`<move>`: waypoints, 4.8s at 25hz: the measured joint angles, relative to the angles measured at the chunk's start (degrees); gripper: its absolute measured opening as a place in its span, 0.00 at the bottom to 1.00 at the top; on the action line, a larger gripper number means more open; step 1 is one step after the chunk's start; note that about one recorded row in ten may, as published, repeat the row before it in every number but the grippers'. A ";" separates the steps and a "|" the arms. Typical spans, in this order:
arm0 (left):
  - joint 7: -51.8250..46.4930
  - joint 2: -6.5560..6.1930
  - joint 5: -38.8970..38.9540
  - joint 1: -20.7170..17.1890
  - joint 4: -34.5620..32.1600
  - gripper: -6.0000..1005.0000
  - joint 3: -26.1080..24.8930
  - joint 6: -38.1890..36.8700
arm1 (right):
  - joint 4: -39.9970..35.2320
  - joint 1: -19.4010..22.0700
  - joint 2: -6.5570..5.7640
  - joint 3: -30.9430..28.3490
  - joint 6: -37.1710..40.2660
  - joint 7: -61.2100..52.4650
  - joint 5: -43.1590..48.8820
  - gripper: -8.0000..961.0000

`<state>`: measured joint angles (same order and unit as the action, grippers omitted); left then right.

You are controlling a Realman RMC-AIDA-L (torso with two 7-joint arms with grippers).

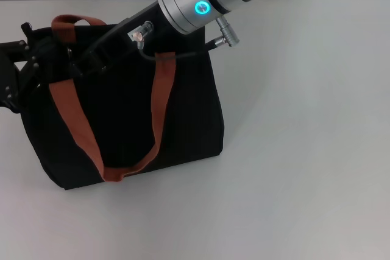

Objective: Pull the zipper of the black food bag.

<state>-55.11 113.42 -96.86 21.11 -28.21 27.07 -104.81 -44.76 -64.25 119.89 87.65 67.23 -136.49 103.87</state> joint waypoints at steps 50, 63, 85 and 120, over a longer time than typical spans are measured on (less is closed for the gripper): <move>-1.57 0.12 1.30 -0.43 -0.01 0.02 -0.79 -0.01 | -8.44 7.72 -0.14 -4.88 4.21 3.66 1.51 0.14; -2.00 0.23 1.40 -0.28 0.00 0.02 -0.79 0.17 | -2.55 3.08 -0.09 -4.64 3.54 2.52 -1.16 0.44; -2.78 0.22 2.16 0.15 0.55 0.02 -0.79 -0.03 | -1.76 2.12 -0.09 -3.53 2.82 2.29 -1.13 0.38; -2.83 1.38 2.13 1.37 0.61 0.02 -0.51 -0.04 | -2.12 2.38 0.00 -2.61 2.07 4.30 -1.20 0.14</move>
<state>-57.94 114.79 -94.73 22.49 -27.60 26.56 -104.84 -46.88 -61.87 119.89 85.04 69.30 -132.19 102.67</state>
